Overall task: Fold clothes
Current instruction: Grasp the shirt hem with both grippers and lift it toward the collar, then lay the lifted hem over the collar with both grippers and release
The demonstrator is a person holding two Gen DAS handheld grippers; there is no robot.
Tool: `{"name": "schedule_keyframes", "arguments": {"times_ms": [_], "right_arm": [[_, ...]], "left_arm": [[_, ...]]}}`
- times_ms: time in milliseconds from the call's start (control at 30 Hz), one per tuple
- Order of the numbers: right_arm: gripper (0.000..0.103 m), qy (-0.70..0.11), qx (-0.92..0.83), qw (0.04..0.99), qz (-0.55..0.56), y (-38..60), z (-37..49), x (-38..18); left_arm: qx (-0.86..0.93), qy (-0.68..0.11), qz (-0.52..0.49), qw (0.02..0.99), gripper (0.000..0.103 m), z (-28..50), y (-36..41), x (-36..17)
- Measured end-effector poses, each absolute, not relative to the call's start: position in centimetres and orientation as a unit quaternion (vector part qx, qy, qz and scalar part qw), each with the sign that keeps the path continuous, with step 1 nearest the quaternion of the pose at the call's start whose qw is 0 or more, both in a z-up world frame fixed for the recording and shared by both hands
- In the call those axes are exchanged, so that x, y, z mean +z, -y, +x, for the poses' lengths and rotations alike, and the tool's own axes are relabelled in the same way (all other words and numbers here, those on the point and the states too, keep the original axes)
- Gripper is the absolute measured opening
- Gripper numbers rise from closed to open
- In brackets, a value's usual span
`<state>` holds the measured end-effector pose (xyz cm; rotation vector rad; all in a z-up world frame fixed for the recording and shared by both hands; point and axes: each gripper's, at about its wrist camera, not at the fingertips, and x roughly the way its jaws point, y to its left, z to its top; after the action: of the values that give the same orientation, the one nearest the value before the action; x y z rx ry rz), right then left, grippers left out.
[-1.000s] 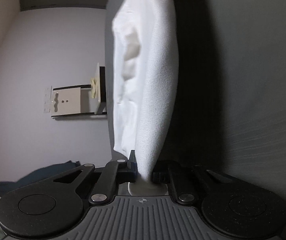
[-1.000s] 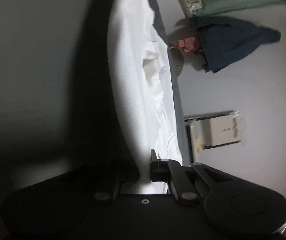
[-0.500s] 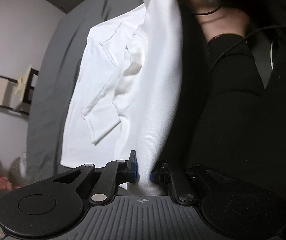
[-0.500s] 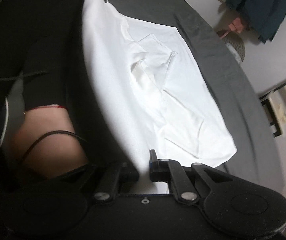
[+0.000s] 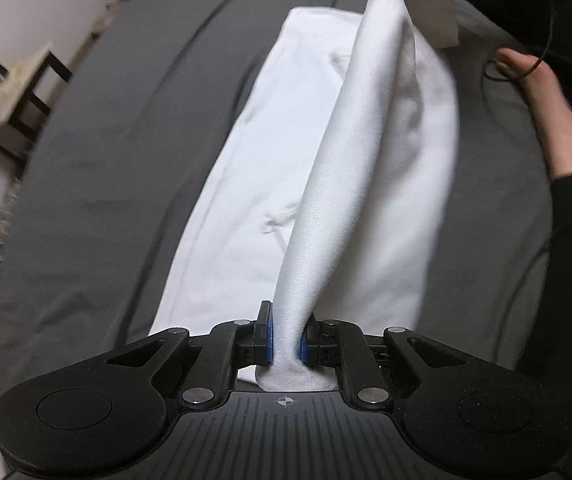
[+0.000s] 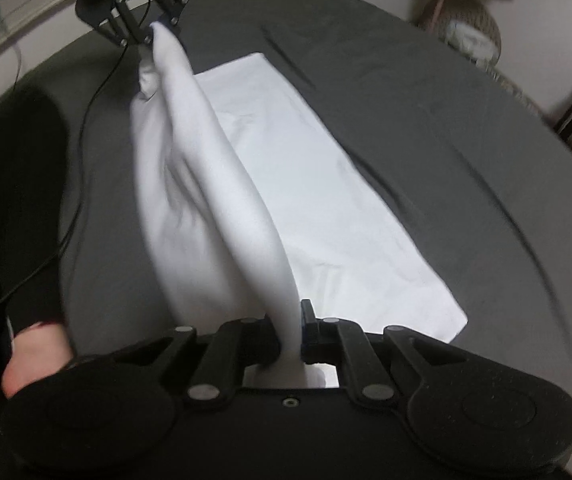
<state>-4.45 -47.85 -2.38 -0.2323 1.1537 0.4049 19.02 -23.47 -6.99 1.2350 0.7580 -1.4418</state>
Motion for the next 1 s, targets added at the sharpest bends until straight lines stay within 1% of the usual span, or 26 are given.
{"name": "schedule_keyframes", "arguments": {"times_ms": [133, 200, 267, 300, 333, 433, 500, 600, 733, 767, 800, 867, 900, 1000], "right_arm": [[0.009, -0.562, 0.198, 0.801, -0.058, 51.8, -0.2, -5.7], [0.010, -0.570, 0.211, 0.793, -0.029, 53.7, 1.2, -7.0], [0.018, -0.574, 0.212, 0.791, -0.001, 55.4, 1.9, -7.9], [0.025, -0.573, 0.210, 0.792, 0.012, 56.2, 2.1, -8.3], [0.029, -0.572, 0.206, 0.794, 0.026, 57.1, 2.2, -8.6], [0.033, -0.565, 0.201, 0.795, 0.093, 59.1, 1.4, -9.0], [0.036, -0.559, 0.199, 0.792, 0.146, 60.8, 0.9, -9.5], [0.035, -0.527, 0.178, 0.805, 0.206, 62.4, -0.7, -10.1], [0.035, -0.463, 0.132, 0.824, 0.300, 63.6, -2.8, -11.5], [0.035, -0.457, 0.120, 0.824, 0.312, 63.7, -3.3, -11.8], [0.035, -0.456, 0.111, 0.825, 0.316, 63.7, -3.7, -12.1], [0.037, -0.460, 0.090, 0.824, 0.319, 63.4, -4.2, -12.9], [0.039, -0.460, 0.083, 0.822, 0.325, 63.4, -4.4, -13.2], [0.039, -0.439, 0.076, 0.820, 0.359, 63.1, -5.0, -13.8]], "left_arm": [[-0.610, -0.365, 0.480, 0.515, 0.011, 24.3, 25.8, -9.1], [-0.613, -0.402, 0.458, 0.503, 0.011, 26.6, 26.4, -10.4], [-0.610, -0.436, 0.435, 0.498, 0.015, 28.6, 26.6, -11.5], [-0.608, -0.452, 0.422, 0.498, 0.016, 29.4, 26.6, -12.1], [-0.608, -0.466, 0.407, 0.498, 0.016, 30.1, 26.4, -12.5], [-0.604, -0.494, 0.364, 0.508, 0.020, 31.2, 24.7, -12.9], [-0.605, -0.498, 0.344, 0.518, 0.023, 32.1, 23.8, -12.4], [-0.602, -0.503, 0.312, 0.535, 0.024, 32.9, 22.8, -11.7], [-0.585, -0.511, 0.280, 0.564, 0.025, 33.5, 21.7, -11.0], [-0.575, -0.512, 0.278, 0.574, 0.031, 33.6, 21.6, -11.1], [-0.565, -0.514, 0.275, 0.584, 0.044, 33.6, 21.4, -11.1], [-0.544, -0.517, 0.270, 0.604, 0.058, 33.6, 21.0, -11.2], [-0.536, -0.518, 0.264, 0.612, 0.059, 33.6, 20.8, -11.2], [-0.538, -0.508, 0.215, 0.637, 0.059, 33.5, 19.6, -10.8]]}}
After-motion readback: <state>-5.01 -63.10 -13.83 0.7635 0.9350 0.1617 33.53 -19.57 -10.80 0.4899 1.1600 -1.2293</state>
